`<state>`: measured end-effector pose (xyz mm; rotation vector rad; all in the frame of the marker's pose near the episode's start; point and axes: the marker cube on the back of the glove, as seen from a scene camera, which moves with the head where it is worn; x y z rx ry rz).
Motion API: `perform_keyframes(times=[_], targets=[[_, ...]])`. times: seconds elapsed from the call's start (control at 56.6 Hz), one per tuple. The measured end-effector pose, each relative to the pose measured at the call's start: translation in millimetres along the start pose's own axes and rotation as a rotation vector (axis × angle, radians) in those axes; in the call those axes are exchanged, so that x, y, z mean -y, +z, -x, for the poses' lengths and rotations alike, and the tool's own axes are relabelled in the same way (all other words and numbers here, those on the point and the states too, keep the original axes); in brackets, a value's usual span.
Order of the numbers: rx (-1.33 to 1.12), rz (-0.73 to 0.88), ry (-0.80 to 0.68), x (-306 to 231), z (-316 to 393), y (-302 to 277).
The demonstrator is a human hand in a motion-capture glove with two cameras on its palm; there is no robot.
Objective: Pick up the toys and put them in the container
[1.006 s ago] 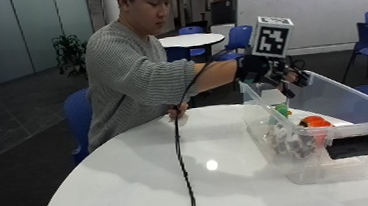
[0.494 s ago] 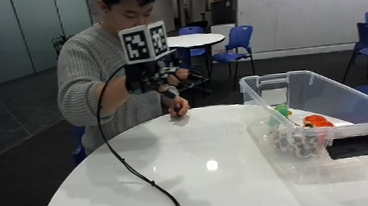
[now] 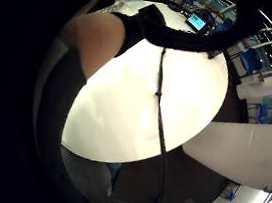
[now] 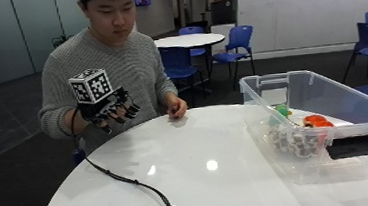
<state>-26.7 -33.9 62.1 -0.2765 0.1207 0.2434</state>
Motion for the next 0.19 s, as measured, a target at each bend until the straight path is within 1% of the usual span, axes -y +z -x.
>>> perform_keyframes(times=[0.194], targets=[[0.031, 0.002, -0.042, 6.0, 1.9, 6.5]])
